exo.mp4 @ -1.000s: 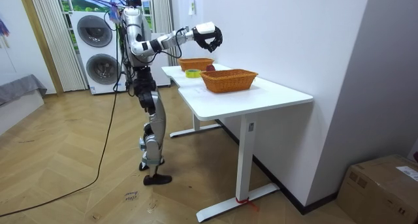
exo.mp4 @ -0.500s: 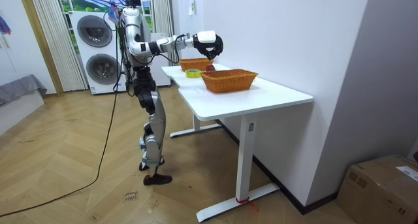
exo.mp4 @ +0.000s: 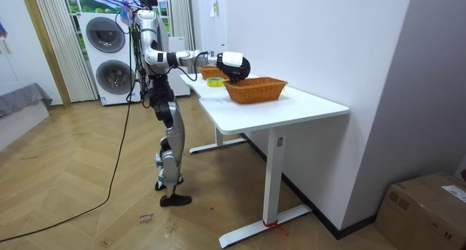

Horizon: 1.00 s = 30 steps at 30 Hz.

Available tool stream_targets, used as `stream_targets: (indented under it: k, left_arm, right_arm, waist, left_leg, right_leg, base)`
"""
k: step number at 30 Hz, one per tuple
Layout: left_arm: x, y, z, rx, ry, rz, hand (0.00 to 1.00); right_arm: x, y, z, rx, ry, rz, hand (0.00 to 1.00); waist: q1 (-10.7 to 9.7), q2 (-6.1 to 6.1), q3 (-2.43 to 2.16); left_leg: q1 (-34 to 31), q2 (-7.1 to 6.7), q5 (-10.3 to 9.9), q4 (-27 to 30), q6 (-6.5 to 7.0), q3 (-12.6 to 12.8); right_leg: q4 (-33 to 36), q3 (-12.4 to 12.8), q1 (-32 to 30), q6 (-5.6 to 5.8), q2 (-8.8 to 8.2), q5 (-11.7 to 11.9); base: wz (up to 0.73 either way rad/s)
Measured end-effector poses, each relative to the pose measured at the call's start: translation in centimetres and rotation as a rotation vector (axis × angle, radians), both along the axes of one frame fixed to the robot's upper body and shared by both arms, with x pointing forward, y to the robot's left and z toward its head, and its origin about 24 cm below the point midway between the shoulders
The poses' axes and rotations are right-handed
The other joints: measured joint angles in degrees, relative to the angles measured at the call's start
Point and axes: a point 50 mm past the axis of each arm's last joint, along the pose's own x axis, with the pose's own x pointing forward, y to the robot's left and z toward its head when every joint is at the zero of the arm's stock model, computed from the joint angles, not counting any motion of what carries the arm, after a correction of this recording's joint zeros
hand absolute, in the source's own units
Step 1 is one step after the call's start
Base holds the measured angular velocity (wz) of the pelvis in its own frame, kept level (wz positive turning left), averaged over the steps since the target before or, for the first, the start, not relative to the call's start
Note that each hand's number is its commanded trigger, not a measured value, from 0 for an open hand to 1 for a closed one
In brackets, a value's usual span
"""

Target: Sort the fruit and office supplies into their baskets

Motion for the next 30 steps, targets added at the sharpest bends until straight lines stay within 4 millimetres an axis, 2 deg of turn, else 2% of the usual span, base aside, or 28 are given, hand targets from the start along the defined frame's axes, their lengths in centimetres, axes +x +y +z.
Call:
stream_targets:
  k: [1, 2, 3, 4, 5, 7, 9, 13, 30]
  left_arm:
    - [0.0, 0.0, 0.0, 0.0, -0.001, -0.001, 0.0]
    - [0.1, 0.0, 0.0, 0.001, -0.004, -0.001, 0.0]
    - [0.2, 0.0, 0.0, 0.002, -0.005, -0.002, 0.0]
    - [0.3, 0.0, 0.0, 0.003, -0.008, -0.003, 0.0]
    - [0.4, 0.0, 0.0, 0.003, -0.011, -0.003, 0.0]
    - [0.8, 0.1, 0.0, 0.006, -0.019, -0.007, 0.0]
    - [1.0, 0.2, 0.0, 0.01, -0.024, -0.005, 0.0]
    - [1.4, 0.3, 0.1, 0.017, -0.037, -0.006, 0.0]
    - [1.6, 0.3, 0.1, 0.012, -0.046, -0.011, 0.0]
  right_arm:
    - [0.0, 0.1, -0.1, 0.0, 0.006, 0.003, 0.93]
    - [0.1, 0.3, -0.4, -0.002, 0.025, 0.017, 0.79]
    - [0.1, 0.7, -0.7, -0.003, 0.042, 0.036, 0.53]
    - [0.2, 0.9, -0.8, -0.003, 0.055, 0.052, 0.36]
    - [0.2, 1.0, -0.8, -0.002, 0.059, 0.057, 0.0]
    - [0.2, 1.2, -1.0, 0.002, 0.067, 0.069, 0.0]
    - [0.3, 1.3, -1.0, 0.001, 0.068, 0.073, 0.0]
    - [0.3, 1.7, -1.2, 0.004, 0.077, 0.091, 0.0]
    - [0.3, 1.8, -1.3, 0.011, 0.096, 0.107, 0.0]
  waist:
    - [0.0, -0.06, 0.02]
    - [0.0, -0.23, 0.07]
    - [0.1, -0.42, 0.21]
    - [0.1, -0.57, 0.28]
    - [0.1, -0.67, 0.34]
    - [0.9, -1.06, 0.33]
    - [1.2, -1.35, 0.17]
    - [1.4, -1.62, 0.18]
    - [1.4, -1.27, -0.01]
  left_leg:
    - [0.1, 0.0, 0.0, 0.0, 0.0, 0.0]
    - [0.2, 0.0, 0.0, -0.1, -0.01, 0.0]
    - [0.2, -0.01, 0.0, -0.2, -0.01, 0.0]
    - [0.2, -0.01, 0.0, -0.3, -0.01, 0.0]
    - [0.2, -0.02, 0.0, -0.3, -0.01, 0.0]
    - [0.2, -0.02, 0.0, -0.3, -0.01, 0.0]
    - [0.2, -0.01, 0.0, -0.2, -0.01, 0.0]
    - [0.4, 0.02, 0.0, -0.4, -0.01, 0.0]
    - [0.6, 0.03, 0.0, -0.4, -0.01, 0.1]
  right_leg:
    - [0.0, 0.0, 0.0, 0.0, 0.0, 0.0]
    - [0.0, 0.0, 0.0, -0.01, -0.01, -0.1]
    - [0.0, 0.0, 0.1, 0.0, -0.02, -0.2]
    - [0.0, 0.0, 0.0, 0.01, -0.03, -0.2]
    - [0.0, 0.0, 0.0, 0.02, -0.04, -0.2]
    - [0.0, 0.0, 0.0, 0.02, -0.02, -0.2]
    - [0.0, 0.0, 0.2, 0.02, -0.01, -0.2]
    - [0.0, -0.1, 0.5, 0.02, 0.01, -0.2]
    - [0.1, -0.1, 0.8, 0.01, -0.02, -0.2]
  base:
    - [0.0]
    - [0.0]
    - [0.0]
    - [0.0]
    - [0.0]
    - [0.0]
    - [0.0]
    - [0.0]
    - [0.0]
